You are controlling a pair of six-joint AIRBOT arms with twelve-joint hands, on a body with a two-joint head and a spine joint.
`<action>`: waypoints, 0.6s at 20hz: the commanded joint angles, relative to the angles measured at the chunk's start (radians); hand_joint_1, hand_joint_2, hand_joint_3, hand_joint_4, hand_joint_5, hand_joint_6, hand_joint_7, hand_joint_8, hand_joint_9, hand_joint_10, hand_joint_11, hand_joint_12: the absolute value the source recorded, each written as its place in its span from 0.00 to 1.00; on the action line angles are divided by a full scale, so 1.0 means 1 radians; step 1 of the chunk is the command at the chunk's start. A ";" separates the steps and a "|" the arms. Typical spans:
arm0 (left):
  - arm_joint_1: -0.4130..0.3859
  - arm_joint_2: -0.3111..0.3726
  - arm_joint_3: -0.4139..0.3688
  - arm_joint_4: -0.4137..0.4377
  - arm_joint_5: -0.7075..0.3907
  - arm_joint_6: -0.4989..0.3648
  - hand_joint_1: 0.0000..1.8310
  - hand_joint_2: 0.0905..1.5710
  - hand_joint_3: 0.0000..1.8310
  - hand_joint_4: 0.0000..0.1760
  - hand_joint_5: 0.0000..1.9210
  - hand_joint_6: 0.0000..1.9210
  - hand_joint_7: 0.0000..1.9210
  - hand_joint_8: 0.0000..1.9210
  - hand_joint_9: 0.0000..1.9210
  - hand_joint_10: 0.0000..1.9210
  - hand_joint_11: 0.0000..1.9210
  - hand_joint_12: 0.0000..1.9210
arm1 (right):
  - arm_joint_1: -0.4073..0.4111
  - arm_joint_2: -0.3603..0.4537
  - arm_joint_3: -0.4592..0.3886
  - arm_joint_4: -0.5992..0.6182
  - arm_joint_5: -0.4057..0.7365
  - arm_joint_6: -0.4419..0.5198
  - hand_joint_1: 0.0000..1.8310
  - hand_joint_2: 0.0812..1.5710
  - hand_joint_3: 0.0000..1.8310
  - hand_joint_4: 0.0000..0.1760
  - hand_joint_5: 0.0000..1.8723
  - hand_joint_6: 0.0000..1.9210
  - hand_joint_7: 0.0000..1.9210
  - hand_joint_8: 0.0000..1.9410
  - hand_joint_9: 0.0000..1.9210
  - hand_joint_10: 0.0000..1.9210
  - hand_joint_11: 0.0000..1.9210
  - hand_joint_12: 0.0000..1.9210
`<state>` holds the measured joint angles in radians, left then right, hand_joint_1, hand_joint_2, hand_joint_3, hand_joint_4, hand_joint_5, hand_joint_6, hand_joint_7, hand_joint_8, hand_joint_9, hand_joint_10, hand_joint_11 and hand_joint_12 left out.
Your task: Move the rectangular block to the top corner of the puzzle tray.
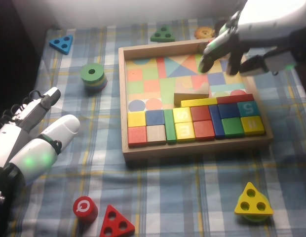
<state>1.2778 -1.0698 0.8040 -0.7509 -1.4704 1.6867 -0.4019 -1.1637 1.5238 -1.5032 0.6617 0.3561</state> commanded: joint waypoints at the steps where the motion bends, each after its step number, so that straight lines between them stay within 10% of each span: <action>1: -0.006 -0.004 0.008 0.043 -0.099 -0.003 0.00 0.75 0.00 0.38 0.12 0.00 0.11 0.00 0.05 0.00 0.00 0.00 | 0.006 -0.009 0.012 0.032 0.033 0.014 0.82 0.77 0.01 0.00 0.21 0.10 0.67 1.00 0.77 1.00 0.80 1.00; 2: -0.006 -0.004 0.009 0.045 -0.098 -0.003 0.00 0.74 0.00 0.38 0.11 0.00 0.11 0.00 0.05 0.00 0.00 0.00 | 0.006 -0.010 0.012 0.025 0.033 0.015 0.82 0.77 0.01 0.12 0.23 0.03 0.69 1.00 0.78 1.00 0.80 1.00; 4: -0.007 -0.003 0.009 0.047 -0.098 -0.003 0.00 0.75 0.00 0.38 0.12 0.00 0.11 0.00 0.05 0.00 0.00 0.00 | 0.006 -0.013 0.014 0.013 0.033 0.015 0.83 0.77 0.00 0.00 0.27 0.01 0.71 1.00 0.79 1.00 0.80 1.00; 6: -0.007 -0.003 0.014 0.050 -0.092 -0.003 0.00 0.74 0.00 0.38 0.12 0.00 0.11 0.00 0.06 0.00 0.00 0.00 | 0.005 -0.021 0.015 -0.009 0.033 0.015 0.83 0.78 0.01 0.28 0.28 0.00 0.67 1.00 0.77 1.00 0.78 1.00; 9: -0.007 -0.003 0.014 0.053 -0.091 -0.003 0.00 0.74 0.00 0.42 0.12 0.00 0.11 0.00 0.06 0.00 0.00 0.00 | 0.005 -0.021 0.013 -0.012 0.033 0.015 0.85 0.77 0.00 0.03 0.28 0.00 0.65 1.00 0.75 1.00 0.76 1.00; 12: -0.007 -0.003 0.015 0.054 -0.086 -0.003 0.00 0.75 0.00 0.39 0.12 0.00 0.11 0.00 0.06 0.00 0.00 0.00 | 0.005 -0.027 0.012 -0.025 0.033 0.015 0.84 0.78 0.00 0.00 0.29 0.00 0.65 1.00 0.75 1.00 0.77 1.00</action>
<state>1.2778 -1.0702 0.8124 -0.7410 -1.4483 1.6867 -0.4076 -1.1892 1.5364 -1.5734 0.6724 0.3691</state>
